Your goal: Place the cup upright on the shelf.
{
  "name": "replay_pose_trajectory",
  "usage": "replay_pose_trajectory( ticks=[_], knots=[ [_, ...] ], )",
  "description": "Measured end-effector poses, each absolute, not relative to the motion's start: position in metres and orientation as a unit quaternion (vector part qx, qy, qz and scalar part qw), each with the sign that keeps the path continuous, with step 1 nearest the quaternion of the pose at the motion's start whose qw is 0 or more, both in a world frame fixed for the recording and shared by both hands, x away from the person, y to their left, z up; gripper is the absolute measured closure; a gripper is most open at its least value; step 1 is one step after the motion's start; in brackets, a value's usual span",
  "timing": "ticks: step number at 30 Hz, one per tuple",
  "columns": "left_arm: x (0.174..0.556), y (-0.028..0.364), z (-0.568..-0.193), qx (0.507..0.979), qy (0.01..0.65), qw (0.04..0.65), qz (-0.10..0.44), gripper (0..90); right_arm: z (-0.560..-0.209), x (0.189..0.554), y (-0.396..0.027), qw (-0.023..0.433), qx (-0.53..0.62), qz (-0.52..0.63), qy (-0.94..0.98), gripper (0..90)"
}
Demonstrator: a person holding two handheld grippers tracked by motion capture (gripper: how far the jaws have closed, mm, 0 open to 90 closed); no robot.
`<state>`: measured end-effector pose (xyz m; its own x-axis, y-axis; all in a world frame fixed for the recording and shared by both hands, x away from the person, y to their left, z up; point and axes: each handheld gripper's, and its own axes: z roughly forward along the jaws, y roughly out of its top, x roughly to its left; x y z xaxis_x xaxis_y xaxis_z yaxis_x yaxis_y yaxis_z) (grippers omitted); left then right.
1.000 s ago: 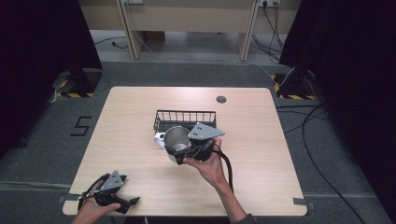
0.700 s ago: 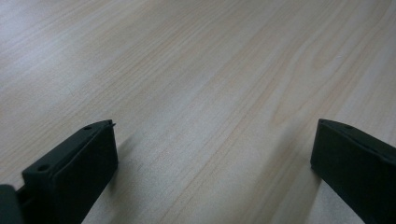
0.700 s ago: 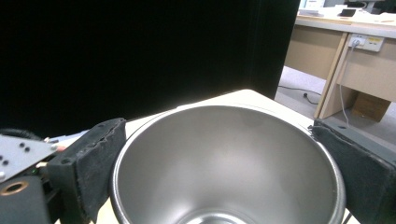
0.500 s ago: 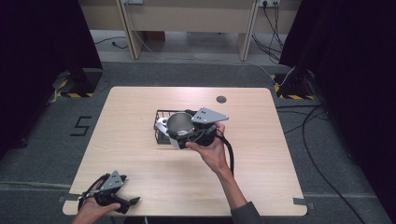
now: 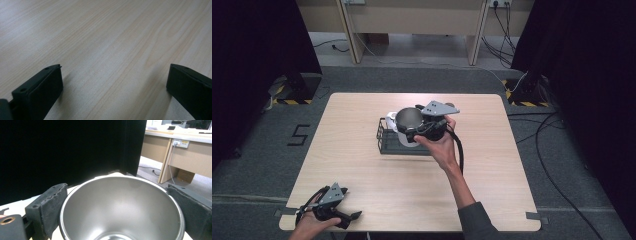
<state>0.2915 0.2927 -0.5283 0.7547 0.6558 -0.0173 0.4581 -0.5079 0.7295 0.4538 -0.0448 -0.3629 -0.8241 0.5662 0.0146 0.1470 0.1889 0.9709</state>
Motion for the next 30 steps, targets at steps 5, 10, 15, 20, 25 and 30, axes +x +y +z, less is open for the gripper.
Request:
replay_pose_trajectory(
  ticks=[5,10,15,20,25,30],
  knots=[
    [0.291,0.293,-0.528,0.858,0.324,0.375,0.132,0.0,-0.368,0.469,-0.047,0.175,0.243,0.588,0.751,6.3],
    [0.292,0.293,-0.528,0.859,0.324,0.375,0.131,0.0,-0.372,0.486,-0.049,0.17,0.24,0.593,0.749,6.3],
    [0.292,0.293,-0.529,0.858,0.323,0.376,0.132,0.0,-0.376,0.498,-0.05,0.166,0.239,0.592,0.752,6.2],
    [0.292,0.293,-0.529,0.858,0.323,0.376,0.132,0.0,-0.382,0.507,-0.05,0.161,0.237,0.59,0.755,6.2],
    [0.291,0.293,-0.529,0.858,0.323,0.376,0.132,0.0,-0.386,0.511,-0.049,0.16,0.238,0.587,0.757,6.3],
    [0.292,0.293,-0.528,0.859,0.323,0.376,0.132,0.0,-0.39,0.514,-0.048,0.161,0.24,0.582,0.76,6.2]
  ],
)
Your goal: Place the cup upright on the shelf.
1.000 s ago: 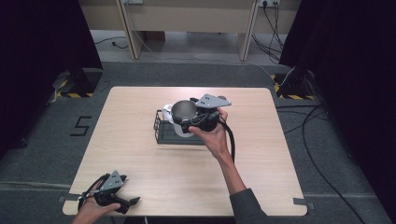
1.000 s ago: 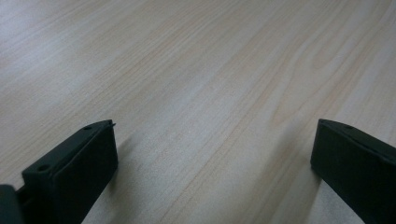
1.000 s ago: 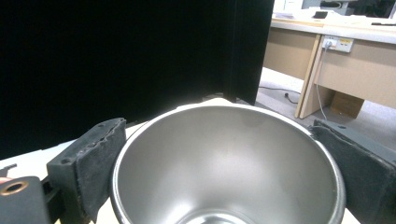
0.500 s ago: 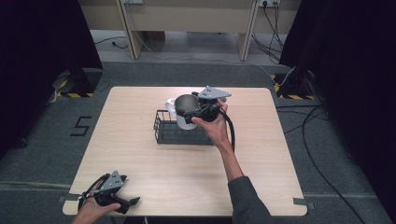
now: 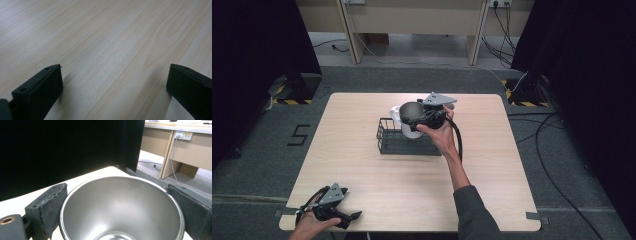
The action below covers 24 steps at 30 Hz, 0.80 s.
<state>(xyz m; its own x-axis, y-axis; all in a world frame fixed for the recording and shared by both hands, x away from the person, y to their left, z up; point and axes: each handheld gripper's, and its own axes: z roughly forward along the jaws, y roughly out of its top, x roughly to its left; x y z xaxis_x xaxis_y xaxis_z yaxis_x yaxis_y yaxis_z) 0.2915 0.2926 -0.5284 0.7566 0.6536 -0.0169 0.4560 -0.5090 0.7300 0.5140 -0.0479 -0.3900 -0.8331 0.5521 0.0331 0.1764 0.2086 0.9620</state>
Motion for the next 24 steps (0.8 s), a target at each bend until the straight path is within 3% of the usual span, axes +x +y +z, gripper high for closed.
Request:
replay_pose_trajectory(
  ticks=[24],
  knots=[
    [0.292,0.293,-0.528,0.859,0.323,0.376,0.131,0.0,-0.403,0.518,-0.043,0.161,0.24,0.549,0.785,6.1]
  ],
)
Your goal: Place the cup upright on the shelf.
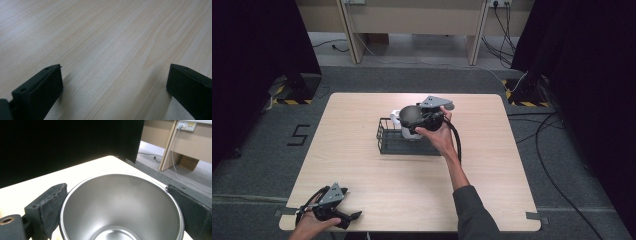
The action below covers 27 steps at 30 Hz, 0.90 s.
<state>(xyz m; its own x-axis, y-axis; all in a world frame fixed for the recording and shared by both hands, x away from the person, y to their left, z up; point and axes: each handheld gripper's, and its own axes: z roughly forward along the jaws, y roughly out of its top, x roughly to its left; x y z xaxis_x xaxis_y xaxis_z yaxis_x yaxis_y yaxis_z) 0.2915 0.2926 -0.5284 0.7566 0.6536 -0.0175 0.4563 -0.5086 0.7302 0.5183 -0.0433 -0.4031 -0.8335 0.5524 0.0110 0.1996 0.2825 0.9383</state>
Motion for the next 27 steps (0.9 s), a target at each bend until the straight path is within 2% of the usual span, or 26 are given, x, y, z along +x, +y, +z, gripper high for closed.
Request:
replay_pose_trajectory(
  ticks=[17,27],
  knots=[
    [0.2914,0.2925,-0.5285,0.858,0.324,0.376,0.131,0.0,-0.4127,0.5199,-0.0434,0.149,0.252,0.521,0.802,5.6],
    [0.2915,0.2927,-0.5284,0.859,0.323,0.375,0.13,0.0,-0.4113,0.5163,-0.0403,0.174,0.249,0.501,0.81,4.3]
  ],
)
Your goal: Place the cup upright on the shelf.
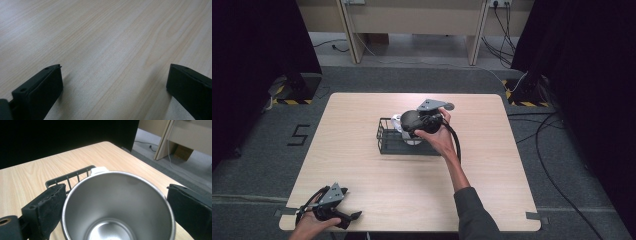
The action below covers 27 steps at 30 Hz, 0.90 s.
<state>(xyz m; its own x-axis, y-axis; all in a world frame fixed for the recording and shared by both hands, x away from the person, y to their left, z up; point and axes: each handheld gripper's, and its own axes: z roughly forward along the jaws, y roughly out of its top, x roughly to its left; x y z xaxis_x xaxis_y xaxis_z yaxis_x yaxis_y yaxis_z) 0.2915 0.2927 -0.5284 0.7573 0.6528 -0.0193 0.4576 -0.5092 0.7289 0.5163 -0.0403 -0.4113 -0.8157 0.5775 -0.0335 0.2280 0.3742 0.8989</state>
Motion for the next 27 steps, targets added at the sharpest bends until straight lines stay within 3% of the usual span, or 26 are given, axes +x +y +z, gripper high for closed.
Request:
replay_pose_trajectory(
  ticks=[2,4,5,7,10,12,14,16,27],
  knots=[
    [0.291,0.292,-0.528,0.858,0.324,0.377,0.13,0.1,-0.408,0.514,-0.04,0.175,0.246,0.512,0.804,4.5],
    [0.291,0.292,-0.529,0.858,0.324,0.377,0.131,0.0,-0.404,0.513,-0.042,0.177,0.244,0.523,0.798,17.0],
    [0.291,0.293,-0.529,0.858,0.324,0.377,0.13,0.0,-0.402,0.512,-0.042,0.179,0.244,0.522,0.798,18.0],
    [0.291,0.292,-0.529,0.858,0.324,0.377,0.131,0.0,-0.4,0.511,-0.043,0.18,0.245,0.519,0.799,9.3],
    [0.291,0.292,-0.529,0.858,0.324,0.377,0.131,0.0,-0.399,0.51,-0.047,0.179,0.25,0.528,0.792,18.1],
    [0.291,0.292,-0.529,0.858,0.323,0.377,0.132,0.1,-0.399,0.509,-0.05,0.177,0.256,0.532,0.788,11.7],
    [0.291,0.292,-0.529,0.858,0.324,0.377,0.132,0.0,-0.398,0.506,-0.054,0.173,0.257,0.542,0.781,16.3],
    [0.291,0.292,-0.529,0.858,0.323,0.377,0.132,0.0,-0.398,0.504,-0.056,0.172,0.259,0.546,0.778,13.1],
    [0.291,0.292,-0.529,0.858,0.324,0.377,0.131,0.0,-0.395,0.489,-0.063,0.176,0.257,0.556,0.771,14.9]
  ],
)
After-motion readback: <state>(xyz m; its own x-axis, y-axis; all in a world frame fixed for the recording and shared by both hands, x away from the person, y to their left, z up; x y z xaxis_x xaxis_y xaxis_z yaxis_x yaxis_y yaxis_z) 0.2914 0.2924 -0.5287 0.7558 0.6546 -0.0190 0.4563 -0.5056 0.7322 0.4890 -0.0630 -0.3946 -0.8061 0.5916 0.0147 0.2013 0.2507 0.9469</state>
